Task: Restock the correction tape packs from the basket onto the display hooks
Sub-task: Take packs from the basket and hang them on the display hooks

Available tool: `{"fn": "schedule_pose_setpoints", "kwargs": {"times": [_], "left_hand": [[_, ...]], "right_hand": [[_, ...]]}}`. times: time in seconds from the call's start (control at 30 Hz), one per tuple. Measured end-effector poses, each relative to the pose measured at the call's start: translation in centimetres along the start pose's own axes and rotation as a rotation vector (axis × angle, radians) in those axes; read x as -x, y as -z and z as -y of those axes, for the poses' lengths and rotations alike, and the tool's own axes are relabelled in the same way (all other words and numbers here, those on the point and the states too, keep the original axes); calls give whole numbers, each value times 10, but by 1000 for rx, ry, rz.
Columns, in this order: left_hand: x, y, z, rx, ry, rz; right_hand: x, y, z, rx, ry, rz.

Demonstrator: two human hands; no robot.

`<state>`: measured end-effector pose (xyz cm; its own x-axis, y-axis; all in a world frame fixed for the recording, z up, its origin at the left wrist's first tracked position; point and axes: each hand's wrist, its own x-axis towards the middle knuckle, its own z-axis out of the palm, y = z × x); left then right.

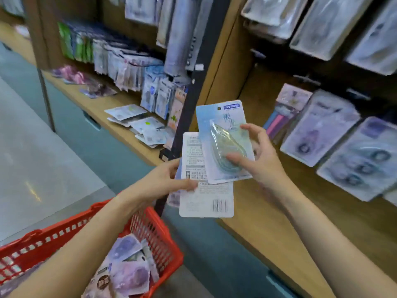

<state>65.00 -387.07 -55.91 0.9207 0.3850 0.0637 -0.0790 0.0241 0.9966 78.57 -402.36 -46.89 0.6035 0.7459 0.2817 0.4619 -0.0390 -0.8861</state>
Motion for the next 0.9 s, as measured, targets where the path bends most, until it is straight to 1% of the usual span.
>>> {"fn": "schedule_pose_setpoints", "kwargs": {"times": [0.13,0.17,0.23,0.3,0.4,0.47,0.57,0.67,0.73,0.83,0.9], "left_hand": [[0,-28,-56,-35,-112,-44],[0,-37,-67,-40,-125,-41],[-3,-63,-90,-58,-135,-5],[-7,-97,-110,-72,-151,77],[-14,-149,-140,-90,-191,179],[-19,-181,-160,-94,-234,229],[-29,-224,-189,-119,-286,251],[-37,-266,-216,-84,-343,301],[-40,-291,-230,-53,-397,318],[-45,-329,-242,-58,-447,303],[-48,-351,-247,-82,-477,277]], "right_hand": [[27,81,41,147,185,-251],[36,99,48,192,213,-278],[54,131,58,254,235,-269],[75,159,66,227,233,-288],[108,203,76,115,213,-414],[130,230,80,84,215,-487],[157,263,87,93,234,-589],[179,292,95,66,258,-691],[189,311,97,44,243,-752],[203,337,92,27,191,-816],[212,352,89,22,190,-870]]}}
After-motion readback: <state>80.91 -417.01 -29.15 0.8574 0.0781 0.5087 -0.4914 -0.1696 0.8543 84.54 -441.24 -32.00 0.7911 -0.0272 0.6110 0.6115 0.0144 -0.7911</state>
